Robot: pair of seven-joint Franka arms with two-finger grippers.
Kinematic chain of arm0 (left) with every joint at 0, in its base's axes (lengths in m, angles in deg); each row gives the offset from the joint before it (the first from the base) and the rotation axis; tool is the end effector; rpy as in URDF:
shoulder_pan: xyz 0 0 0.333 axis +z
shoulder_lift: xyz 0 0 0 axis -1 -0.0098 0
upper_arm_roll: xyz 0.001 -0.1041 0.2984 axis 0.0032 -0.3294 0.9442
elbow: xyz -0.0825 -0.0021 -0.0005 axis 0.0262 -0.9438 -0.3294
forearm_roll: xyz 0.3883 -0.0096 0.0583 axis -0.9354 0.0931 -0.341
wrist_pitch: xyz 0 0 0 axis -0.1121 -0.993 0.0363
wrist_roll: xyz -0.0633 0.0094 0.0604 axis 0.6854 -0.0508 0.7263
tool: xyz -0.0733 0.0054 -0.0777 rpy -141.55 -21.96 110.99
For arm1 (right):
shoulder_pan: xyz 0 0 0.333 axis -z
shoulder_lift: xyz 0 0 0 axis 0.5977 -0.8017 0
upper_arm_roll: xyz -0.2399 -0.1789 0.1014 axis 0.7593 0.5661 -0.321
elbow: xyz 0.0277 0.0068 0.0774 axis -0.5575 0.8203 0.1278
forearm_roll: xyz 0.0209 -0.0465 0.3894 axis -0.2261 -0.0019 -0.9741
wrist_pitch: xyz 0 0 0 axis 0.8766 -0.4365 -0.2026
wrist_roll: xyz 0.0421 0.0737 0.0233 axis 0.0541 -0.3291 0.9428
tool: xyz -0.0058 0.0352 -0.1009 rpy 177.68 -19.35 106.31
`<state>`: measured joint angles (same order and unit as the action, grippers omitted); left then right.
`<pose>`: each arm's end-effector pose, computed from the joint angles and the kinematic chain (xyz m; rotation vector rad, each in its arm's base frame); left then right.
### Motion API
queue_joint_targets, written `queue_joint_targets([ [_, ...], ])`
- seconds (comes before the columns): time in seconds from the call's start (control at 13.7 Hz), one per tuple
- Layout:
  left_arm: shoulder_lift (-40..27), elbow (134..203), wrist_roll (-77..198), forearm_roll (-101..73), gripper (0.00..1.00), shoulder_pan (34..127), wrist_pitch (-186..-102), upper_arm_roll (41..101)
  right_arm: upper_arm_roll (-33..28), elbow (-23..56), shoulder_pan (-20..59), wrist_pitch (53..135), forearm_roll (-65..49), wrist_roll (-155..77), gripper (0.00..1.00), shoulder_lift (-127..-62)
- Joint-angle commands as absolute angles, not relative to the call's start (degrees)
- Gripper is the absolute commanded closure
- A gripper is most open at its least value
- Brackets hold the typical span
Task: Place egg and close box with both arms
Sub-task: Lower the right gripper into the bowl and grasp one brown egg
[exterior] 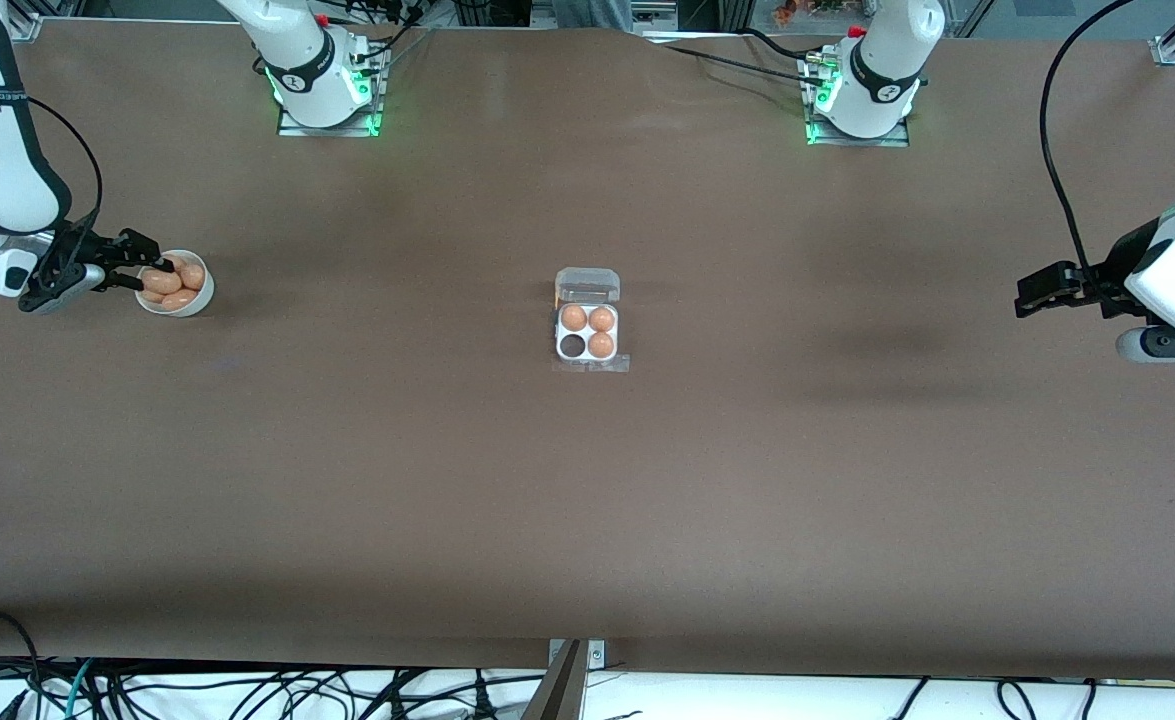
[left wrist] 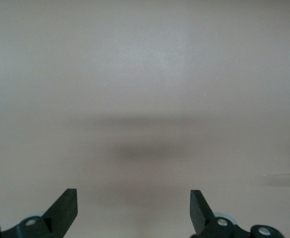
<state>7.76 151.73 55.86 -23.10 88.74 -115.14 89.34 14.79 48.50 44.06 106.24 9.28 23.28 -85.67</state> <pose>0.6098 -0.0038 0.5666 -3.1281 -0.0399 0.1519 0.4394 -0.2451 0.2338 -2.7888 -0.5633 0.0913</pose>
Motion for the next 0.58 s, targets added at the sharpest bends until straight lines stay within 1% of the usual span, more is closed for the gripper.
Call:
queue_joint_targets([
  [0.0,8.2,151.0,55.7,-24.0,0.0,89.1,-113.9,89.4,14.7,48.9,44.1,106.0,8.0,24.6,0.39,-85.8],
  [0.22,8.2,151.0,55.6,-24.0,0.0,89.3,-113.9,89.4,14.7,48.9,44.0,105.7,8.0,24.6,0.5,-85.8],
  [0.37,8.2,151.0,55.6,-24.0,0.0,89.3,-113.9,89.4,14.7,48.9,43.9,105.7,8.0,24.6,0.54,-85.8],
  [0.51,8.2,151.0,55.6,-24.0,0.0,89.3,-113.9,89.4,14.7,48.9,43.8,105.7,8.0,24.6,0.55,-85.9],
])
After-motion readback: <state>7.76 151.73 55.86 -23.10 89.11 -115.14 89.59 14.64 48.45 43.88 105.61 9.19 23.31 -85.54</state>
